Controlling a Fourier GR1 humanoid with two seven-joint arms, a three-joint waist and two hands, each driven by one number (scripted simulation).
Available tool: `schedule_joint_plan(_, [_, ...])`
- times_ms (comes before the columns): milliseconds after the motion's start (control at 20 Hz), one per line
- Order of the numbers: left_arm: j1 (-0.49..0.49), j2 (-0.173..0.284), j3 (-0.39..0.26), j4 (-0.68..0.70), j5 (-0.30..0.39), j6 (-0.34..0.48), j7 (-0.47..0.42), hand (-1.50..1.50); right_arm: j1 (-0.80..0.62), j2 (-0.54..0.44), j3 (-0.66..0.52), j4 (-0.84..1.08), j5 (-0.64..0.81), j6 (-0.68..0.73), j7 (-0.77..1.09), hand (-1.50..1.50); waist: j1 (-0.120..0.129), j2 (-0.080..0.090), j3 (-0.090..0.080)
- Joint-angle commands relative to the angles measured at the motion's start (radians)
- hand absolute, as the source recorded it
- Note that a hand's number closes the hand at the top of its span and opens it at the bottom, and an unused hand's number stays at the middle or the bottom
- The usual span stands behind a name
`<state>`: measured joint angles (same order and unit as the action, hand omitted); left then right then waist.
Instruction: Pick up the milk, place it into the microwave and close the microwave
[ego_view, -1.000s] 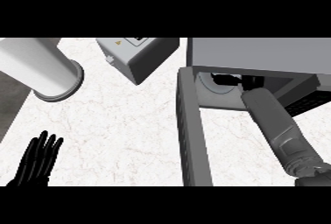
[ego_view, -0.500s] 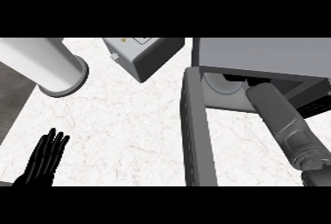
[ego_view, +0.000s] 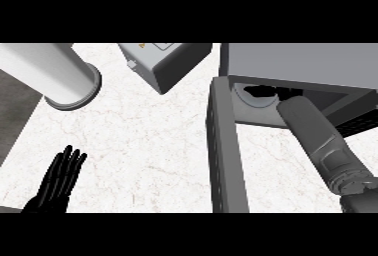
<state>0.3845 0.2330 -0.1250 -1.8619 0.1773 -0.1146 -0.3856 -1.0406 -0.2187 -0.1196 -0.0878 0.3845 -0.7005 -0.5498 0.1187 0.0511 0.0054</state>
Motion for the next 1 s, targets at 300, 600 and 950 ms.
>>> schedule_joint_plan(300, [-0.050,-0.018,-0.022,0.009,0.005,-0.015,0.006,-1.50,0.039,0.034,-0.090,-0.047,-0.092,0.141,-0.151,-1.50,-0.025,-0.006,0.000])
schedule_joint_plan(600, [0.021,-0.030,-0.061,-0.029,-0.027,-0.007,-0.002,-1.50,0.152,0.016,-0.159,-0.048,-0.160,0.231,-0.262,-1.50,-0.045,-0.021,-0.001])
schedule_joint_plan(950, [-0.027,-0.036,-0.062,0.031,-0.043,-0.017,-0.002,-1.50,0.233,0.082,-0.194,-0.052,-0.199,0.275,-0.360,-1.50,-0.072,-0.032,-0.003])
